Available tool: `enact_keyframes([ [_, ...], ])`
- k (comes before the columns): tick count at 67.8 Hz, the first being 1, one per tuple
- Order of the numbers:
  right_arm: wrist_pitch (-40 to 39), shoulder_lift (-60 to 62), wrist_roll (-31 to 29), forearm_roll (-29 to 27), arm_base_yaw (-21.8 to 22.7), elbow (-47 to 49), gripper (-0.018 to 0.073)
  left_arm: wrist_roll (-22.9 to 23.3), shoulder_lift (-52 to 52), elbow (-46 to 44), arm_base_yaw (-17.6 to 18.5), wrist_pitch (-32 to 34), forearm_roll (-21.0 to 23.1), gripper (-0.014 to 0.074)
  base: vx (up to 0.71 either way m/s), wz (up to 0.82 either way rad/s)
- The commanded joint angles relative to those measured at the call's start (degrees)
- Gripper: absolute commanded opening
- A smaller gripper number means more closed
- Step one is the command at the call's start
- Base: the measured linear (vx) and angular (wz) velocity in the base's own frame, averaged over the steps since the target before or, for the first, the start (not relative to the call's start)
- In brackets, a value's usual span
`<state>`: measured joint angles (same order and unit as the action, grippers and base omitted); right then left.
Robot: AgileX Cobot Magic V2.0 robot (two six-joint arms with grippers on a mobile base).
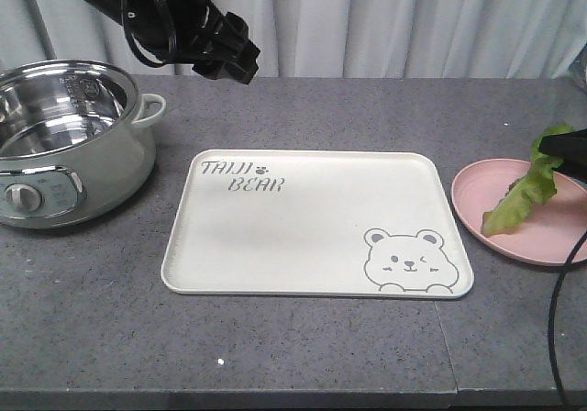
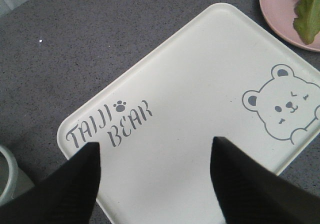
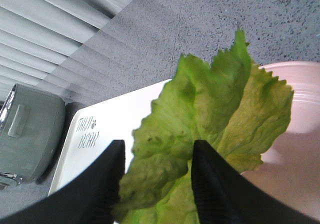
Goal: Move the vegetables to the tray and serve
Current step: 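Lower the lettuce leaf onto the pink plate with the right gripper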
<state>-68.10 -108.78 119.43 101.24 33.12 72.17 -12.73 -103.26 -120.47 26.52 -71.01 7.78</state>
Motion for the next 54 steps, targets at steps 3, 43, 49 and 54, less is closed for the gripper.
enact_keyframes([
  [3, -2.90, 2.66, -0.39, -1.00, 0.08, 1.23, 0.0321, 0.57, 2.62, -1.53, 0.07, 2.83, 0.68, 0.0447, 0.00, 0.00],
  [43, 7.47, 2.66, -0.67, -0.95, 0.08, -3.18, 0.0321, 0.56, 2.62, -1.53, 0.07, 3.12, 0.68, 0.0447, 0.00, 0.00],
  [49, 7.83, 2.66, -2.51, -0.95, 0.08, -4.66, 0.0321, 0.56, 2.62, -1.53, 0.07, 3.17, 0.68, 0.0447, 0.00, 0.00],
  [54, 6.96, 2.73, -2.76, -0.95, 0.08, -4.60, 0.0321, 0.56, 2.62, -1.53, 0.07, 3.17, 0.68, 0.0447, 0.00, 0.00],
])
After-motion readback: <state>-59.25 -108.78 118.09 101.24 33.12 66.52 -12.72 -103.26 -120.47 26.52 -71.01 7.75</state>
